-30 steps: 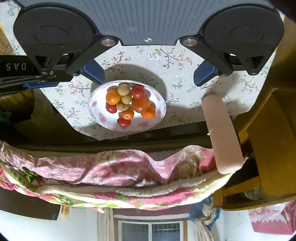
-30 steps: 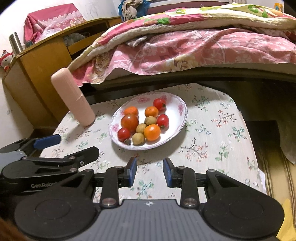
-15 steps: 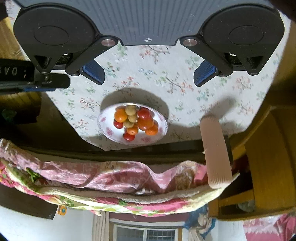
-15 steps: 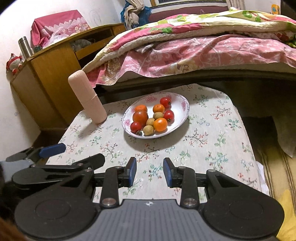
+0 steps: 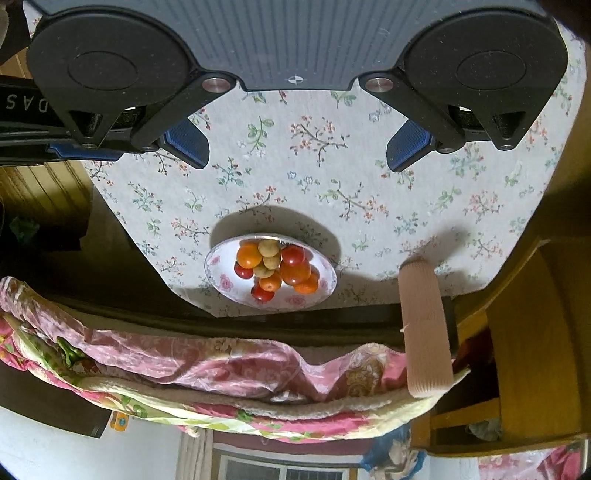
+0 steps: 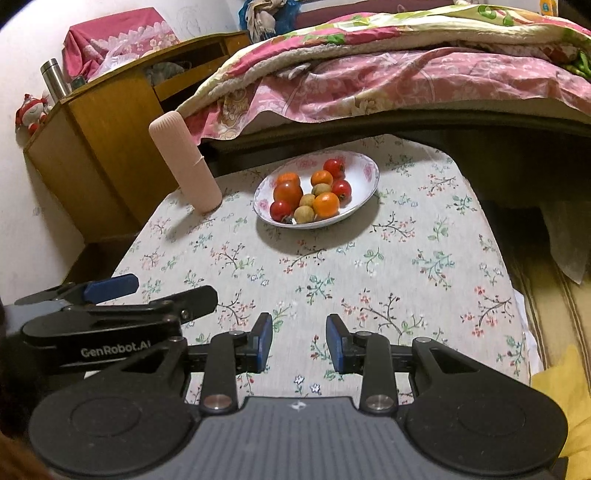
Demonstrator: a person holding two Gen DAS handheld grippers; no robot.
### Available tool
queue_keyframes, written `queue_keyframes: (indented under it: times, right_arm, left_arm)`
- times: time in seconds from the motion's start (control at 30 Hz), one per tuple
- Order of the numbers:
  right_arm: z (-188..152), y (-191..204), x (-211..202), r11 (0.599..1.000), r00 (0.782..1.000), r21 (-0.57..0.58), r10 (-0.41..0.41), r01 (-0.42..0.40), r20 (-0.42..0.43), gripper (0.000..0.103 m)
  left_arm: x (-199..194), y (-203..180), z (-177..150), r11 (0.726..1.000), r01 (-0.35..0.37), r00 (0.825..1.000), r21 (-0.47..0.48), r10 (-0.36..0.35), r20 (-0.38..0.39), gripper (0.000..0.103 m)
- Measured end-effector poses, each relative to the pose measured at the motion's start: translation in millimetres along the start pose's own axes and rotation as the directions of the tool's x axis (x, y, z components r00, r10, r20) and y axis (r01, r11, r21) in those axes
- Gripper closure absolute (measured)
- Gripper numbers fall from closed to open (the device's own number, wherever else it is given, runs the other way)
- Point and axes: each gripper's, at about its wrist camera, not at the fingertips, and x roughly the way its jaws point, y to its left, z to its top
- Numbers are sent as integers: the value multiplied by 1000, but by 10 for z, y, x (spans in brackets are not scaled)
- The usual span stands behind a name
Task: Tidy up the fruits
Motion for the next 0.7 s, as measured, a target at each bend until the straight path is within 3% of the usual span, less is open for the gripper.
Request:
queue_keyframes:
  times: [0.43,0.7]
  right_arm:
    - [-122,56,-27,1000,1000,-1,3,-3,-26,69]
    - [-166,95,11,1000,999,-8,0,0,-47,69]
  left_arm:
    - [-46,18,-151,999,-29,999,-15,29,-41,0]
    - [-62,-6,-186,997,-74,996,26,75,-41,0]
